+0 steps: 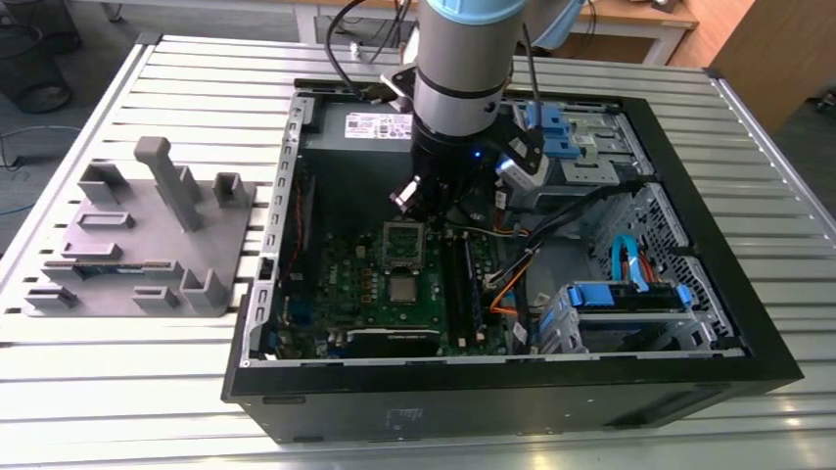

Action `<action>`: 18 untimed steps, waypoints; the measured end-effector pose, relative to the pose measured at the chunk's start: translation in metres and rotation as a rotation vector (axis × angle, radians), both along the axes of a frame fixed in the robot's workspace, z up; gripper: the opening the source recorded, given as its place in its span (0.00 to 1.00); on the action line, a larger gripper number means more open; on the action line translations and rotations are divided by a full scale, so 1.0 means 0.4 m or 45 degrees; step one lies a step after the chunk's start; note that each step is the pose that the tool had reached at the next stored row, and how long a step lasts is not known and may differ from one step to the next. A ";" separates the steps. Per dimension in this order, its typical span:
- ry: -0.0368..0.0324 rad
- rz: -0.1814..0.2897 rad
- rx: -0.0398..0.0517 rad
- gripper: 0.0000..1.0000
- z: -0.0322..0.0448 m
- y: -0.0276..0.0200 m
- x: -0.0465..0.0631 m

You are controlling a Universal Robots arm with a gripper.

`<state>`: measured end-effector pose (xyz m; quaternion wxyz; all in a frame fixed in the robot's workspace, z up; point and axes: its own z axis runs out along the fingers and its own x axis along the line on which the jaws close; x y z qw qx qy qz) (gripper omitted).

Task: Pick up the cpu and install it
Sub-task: 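Close the cpu cover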

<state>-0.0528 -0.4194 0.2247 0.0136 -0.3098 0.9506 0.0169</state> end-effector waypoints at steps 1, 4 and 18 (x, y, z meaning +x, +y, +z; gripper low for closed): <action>0.0000 0.000 0.000 0.11 0.000 0.000 0.000; 0.0001 0.000 0.000 0.11 0.001 0.000 0.000; -0.0006 0.016 0.000 0.11 0.019 -0.001 -0.008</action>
